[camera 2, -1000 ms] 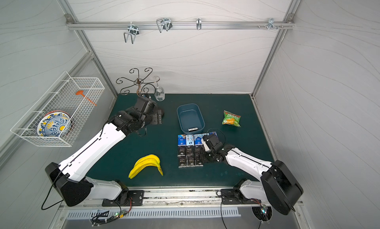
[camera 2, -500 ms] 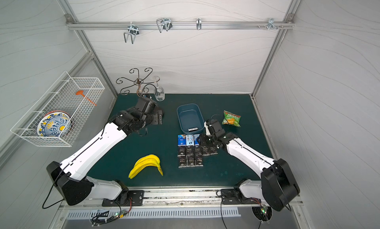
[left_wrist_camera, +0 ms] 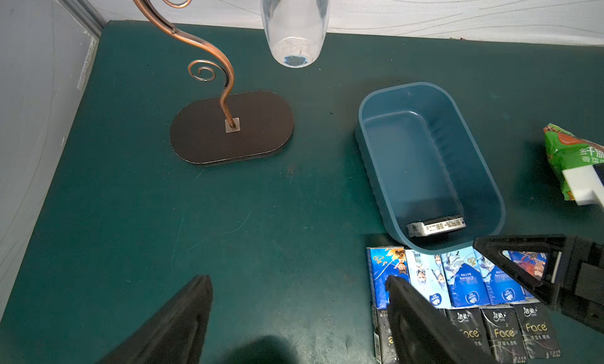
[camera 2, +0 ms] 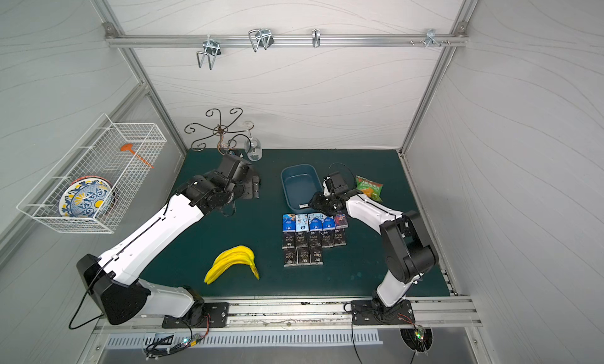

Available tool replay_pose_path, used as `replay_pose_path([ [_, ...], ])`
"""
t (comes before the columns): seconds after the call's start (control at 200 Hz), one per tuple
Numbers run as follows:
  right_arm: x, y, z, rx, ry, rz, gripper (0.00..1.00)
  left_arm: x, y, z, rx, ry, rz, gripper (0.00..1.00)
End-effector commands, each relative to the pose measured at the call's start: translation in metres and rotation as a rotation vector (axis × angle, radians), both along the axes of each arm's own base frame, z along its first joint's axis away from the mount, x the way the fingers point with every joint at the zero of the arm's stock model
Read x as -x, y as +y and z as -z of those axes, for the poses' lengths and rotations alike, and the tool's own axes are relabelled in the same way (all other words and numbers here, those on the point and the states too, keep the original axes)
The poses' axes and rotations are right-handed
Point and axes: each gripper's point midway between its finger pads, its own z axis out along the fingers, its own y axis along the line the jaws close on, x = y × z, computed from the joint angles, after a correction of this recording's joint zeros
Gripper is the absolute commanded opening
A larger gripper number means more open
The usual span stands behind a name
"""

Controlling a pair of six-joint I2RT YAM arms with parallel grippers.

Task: Take the pocket tissues out of the storage box
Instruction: Adjust the storage box at the center of the board.

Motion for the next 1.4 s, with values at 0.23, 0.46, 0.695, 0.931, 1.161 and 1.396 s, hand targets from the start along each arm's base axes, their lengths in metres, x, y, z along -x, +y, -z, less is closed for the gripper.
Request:
replay_pose_path([
  [0.23,-0.034,0.016,0.012,-0.027,0.033,0.033,0.5,-0.008,-0.002,-0.016,-0.001,-0.05,0.001,0.88],
  [0.46,-0.08,0.016,0.009,-0.062,0.04,0.075,0.41,-0.007,-0.001,-0.018,-0.014,-0.052,0.001,0.88],
  [0.695,-0.106,0.006,0.013,0.006,0.048,0.041,0.25,-0.005,0.004,-0.02,-0.034,-0.058,-0.002,0.88],
  [0.931,-0.122,-0.008,0.011,0.066,0.032,-0.059,0.16,-0.006,0.002,-0.018,-0.03,-0.053,0.005,0.88],
  [1.161,-0.127,-0.02,0.015,0.142,0.007,-0.119,0.11,-0.006,0.003,-0.021,-0.033,-0.058,0.008,0.88],
  [1.396,-0.129,-0.027,-0.009,0.164,-0.061,-0.122,0.21,-0.006,0.004,-0.019,-0.043,-0.053,0.008,0.88],
])
